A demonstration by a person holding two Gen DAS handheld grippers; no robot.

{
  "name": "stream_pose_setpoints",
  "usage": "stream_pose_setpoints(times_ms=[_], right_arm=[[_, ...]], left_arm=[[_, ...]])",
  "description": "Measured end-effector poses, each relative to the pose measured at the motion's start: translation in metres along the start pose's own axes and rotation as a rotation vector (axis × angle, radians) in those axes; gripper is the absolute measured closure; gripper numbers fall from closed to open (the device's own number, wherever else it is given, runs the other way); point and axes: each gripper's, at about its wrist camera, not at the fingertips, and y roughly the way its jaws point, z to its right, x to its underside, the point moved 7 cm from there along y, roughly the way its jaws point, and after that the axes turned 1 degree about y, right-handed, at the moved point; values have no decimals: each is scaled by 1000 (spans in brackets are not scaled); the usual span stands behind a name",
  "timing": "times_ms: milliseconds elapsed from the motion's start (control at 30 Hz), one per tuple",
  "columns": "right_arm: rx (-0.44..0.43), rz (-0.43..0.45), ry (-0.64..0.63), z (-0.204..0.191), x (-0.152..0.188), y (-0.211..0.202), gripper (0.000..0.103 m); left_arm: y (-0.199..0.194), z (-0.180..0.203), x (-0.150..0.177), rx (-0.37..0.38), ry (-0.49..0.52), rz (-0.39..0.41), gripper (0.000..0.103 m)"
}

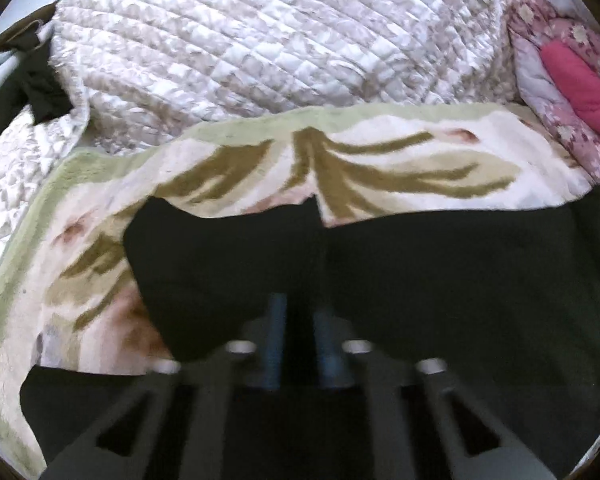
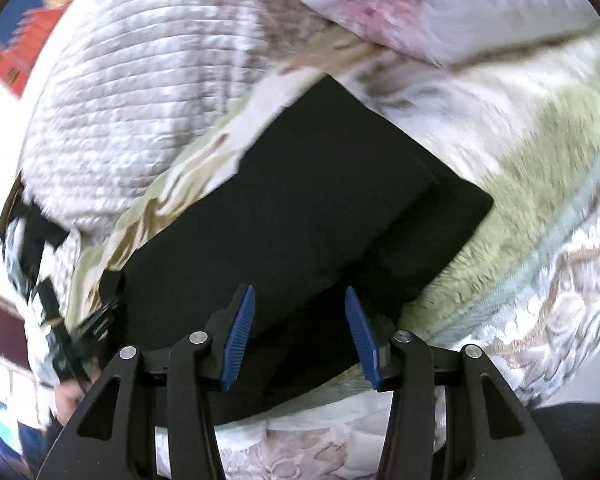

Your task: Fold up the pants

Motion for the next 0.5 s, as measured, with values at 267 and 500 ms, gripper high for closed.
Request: stream_pose_setpoints(times_ms=[267, 500], right_arm=[[-36, 61, 65, 1, -16, 2, 55], [-10, 62, 68, -1, -21, 9, 56]], left_arm=[[-12, -29, 11, 29, -143, 38, 96], [19, -13, -10, -27, -37, -30, 94]])
